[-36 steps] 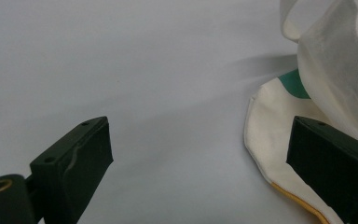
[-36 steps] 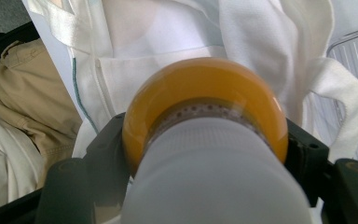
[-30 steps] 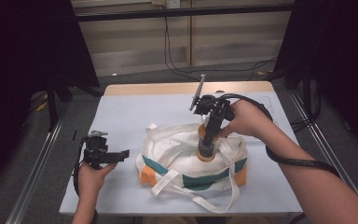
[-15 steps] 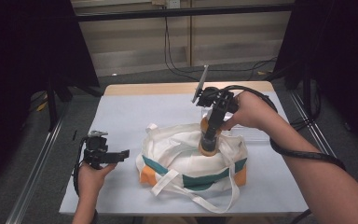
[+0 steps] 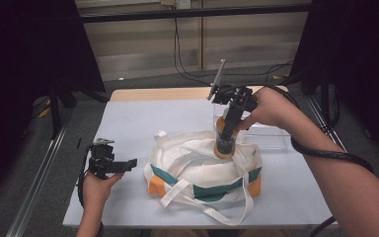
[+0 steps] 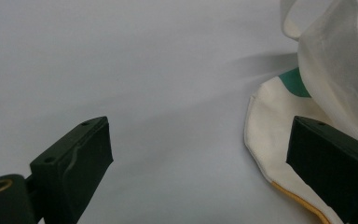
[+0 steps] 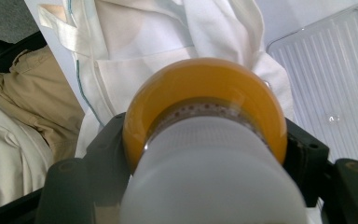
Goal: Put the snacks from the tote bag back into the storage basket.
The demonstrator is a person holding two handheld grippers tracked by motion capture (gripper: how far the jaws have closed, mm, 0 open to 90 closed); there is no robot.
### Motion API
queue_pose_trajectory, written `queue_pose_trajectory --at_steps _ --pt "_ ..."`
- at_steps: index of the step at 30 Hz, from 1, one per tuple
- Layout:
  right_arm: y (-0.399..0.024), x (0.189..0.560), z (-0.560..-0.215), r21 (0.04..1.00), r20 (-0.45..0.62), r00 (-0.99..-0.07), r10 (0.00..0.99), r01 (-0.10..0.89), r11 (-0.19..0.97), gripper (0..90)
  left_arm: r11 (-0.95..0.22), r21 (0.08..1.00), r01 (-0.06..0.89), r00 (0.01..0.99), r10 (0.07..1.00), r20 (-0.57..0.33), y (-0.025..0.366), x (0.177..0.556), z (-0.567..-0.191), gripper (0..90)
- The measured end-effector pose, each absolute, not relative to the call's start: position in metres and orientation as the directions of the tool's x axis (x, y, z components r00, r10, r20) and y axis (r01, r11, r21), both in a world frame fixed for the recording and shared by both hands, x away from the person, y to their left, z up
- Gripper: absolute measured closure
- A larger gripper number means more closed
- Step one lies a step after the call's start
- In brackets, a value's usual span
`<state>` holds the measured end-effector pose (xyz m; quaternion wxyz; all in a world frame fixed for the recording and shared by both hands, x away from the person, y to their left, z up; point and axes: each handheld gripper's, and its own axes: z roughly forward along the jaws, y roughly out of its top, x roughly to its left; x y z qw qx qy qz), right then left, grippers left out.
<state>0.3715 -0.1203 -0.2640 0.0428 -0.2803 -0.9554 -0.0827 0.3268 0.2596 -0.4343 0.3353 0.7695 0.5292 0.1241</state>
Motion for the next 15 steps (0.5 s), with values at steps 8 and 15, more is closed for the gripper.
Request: queue_pose_trajectory --at_steps 8,15 --pt "-0.125 0.377 -0.256 0.132 0.126 -0.832 0.540 0.554 0.822 30.2 -0.208 0.645 0.735 0.405 0.898 -0.172 0.259 0.326 -0.434 6.5" --pt "-0.131 0.383 -0.252 0.133 0.126 -0.828 0.546 0.559 0.818 30.3 -0.202 0.647 0.736 0.400 0.900 -0.175 0.260 0.326 -0.434 6.5"
